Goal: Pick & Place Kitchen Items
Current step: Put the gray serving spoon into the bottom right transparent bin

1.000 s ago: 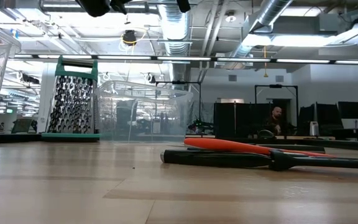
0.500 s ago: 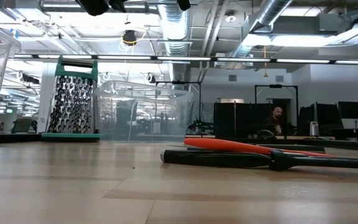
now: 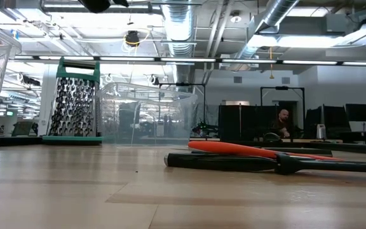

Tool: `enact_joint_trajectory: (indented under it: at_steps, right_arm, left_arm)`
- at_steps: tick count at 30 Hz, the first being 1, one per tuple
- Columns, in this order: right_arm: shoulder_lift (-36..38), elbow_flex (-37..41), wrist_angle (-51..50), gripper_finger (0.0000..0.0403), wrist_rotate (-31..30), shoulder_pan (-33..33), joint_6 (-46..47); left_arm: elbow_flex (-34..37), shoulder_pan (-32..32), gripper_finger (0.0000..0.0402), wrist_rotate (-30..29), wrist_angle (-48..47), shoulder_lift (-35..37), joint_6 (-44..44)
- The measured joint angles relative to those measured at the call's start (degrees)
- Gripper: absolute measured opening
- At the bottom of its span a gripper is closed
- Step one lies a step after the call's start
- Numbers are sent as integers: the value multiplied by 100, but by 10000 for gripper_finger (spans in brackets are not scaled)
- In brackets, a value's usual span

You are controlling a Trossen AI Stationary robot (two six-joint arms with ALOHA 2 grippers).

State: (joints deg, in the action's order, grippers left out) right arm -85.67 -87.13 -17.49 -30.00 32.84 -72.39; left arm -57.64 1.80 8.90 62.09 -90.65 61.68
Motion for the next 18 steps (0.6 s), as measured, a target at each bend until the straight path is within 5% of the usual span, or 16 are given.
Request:
enact_joint_trajectory:
  at_steps: [8,18]
  right_arm:
    - [0,0,272,223,-241,253,269]
    - [72,-42,376,224,-1040,1134,2300]
  left_arm:
    - [6,87,39,2,28,-3,36]
    - [41,415,22,-170,-57,-42,-221]
